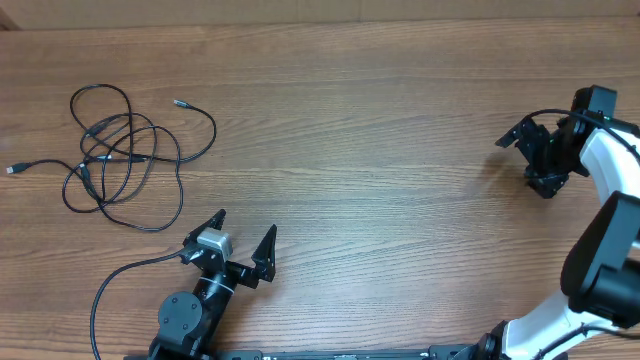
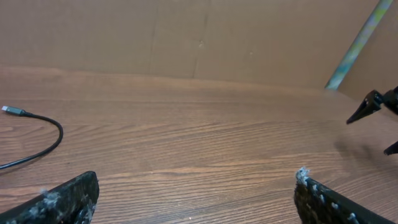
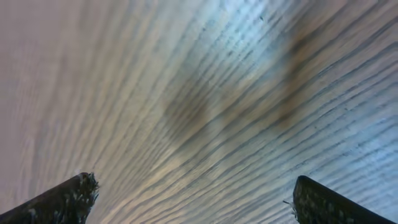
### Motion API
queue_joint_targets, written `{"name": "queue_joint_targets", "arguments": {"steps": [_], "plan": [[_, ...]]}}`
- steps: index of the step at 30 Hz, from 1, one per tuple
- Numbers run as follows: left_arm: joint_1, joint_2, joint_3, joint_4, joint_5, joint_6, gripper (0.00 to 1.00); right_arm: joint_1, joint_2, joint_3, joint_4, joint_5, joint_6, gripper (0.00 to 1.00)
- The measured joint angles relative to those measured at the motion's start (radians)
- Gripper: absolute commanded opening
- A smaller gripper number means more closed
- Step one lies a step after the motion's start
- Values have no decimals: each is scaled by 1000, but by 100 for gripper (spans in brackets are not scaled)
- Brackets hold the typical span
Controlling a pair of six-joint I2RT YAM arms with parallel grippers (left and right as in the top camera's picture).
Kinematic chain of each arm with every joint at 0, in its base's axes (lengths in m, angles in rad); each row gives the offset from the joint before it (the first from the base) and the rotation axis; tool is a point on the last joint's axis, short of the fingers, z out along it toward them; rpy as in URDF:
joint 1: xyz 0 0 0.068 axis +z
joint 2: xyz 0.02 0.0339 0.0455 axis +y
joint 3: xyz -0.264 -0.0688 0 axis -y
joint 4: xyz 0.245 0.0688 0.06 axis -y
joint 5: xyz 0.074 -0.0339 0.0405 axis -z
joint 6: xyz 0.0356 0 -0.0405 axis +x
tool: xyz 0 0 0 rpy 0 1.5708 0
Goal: Untangle cables
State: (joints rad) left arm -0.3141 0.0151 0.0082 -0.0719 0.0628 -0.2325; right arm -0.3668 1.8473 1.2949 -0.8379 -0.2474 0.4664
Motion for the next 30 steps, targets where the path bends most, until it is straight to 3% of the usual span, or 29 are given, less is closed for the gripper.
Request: {"name": "queue_joint_targets", "arguments": {"steps": [12,22,30], "plan": [[0,0,0,0,0,0,99,0,-397,0,2,0,0,100],[0,0,0,0,0,0,100,5,-568,0,0,0,1,100],[0,0,0,0,0,0,100,216,-640,0,0,-1,1,100]]}}
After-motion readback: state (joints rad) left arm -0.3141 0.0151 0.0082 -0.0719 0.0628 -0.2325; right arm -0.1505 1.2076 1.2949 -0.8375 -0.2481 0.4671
